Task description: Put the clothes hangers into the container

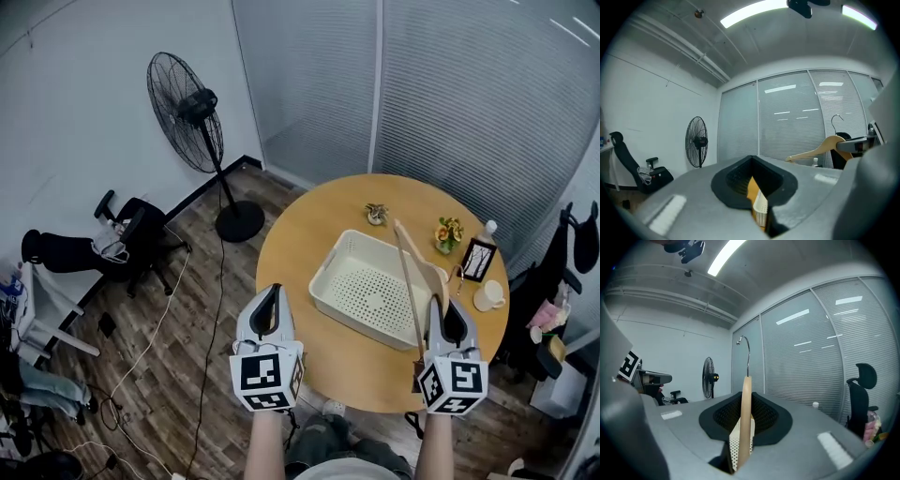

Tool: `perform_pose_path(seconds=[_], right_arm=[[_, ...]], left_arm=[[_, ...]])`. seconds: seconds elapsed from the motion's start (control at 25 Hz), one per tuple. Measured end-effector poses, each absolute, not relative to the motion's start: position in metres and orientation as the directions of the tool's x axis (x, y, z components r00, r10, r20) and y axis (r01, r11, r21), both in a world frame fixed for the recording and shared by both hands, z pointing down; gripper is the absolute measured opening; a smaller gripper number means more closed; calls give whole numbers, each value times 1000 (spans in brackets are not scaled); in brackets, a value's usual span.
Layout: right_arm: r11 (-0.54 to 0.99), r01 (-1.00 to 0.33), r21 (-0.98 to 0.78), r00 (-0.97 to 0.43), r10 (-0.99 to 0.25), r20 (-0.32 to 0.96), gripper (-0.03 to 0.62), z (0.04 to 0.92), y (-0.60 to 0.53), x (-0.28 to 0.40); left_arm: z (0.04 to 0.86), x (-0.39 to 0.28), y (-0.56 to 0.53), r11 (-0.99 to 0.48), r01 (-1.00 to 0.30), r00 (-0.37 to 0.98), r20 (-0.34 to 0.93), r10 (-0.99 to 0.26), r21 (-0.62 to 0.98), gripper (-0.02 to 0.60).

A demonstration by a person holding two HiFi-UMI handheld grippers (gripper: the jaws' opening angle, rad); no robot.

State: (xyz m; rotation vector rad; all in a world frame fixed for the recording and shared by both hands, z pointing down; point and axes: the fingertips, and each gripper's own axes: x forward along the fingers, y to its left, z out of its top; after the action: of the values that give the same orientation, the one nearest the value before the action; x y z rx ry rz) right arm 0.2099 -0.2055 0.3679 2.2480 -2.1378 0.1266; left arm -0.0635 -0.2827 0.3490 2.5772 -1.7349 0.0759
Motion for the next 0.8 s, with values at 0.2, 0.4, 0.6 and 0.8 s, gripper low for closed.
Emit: perform_pose_path(seconds=[0.2,0.4,0.6,0.8], right_arm=[[-59,-998,-29,56,-993,102,83,375,-229,211],[-57,-998,-30,53,-991,121,83,381,-242,213],[-48,-998,-32,43,-989,141,83,386,-253,213],[-16,-999,-34,10,-985,171,83,395,-266,212]], left_arm=[[355,-59,-313,-395,-919,395,72,-916,6,0],[364,-52,-328,-414,-910,413,92,-906,11,0],[373,-51,-337,-411,-911,411,119,-904,21,0],[380,-46,-346,-396,-918,397,136,-908,35,0]])
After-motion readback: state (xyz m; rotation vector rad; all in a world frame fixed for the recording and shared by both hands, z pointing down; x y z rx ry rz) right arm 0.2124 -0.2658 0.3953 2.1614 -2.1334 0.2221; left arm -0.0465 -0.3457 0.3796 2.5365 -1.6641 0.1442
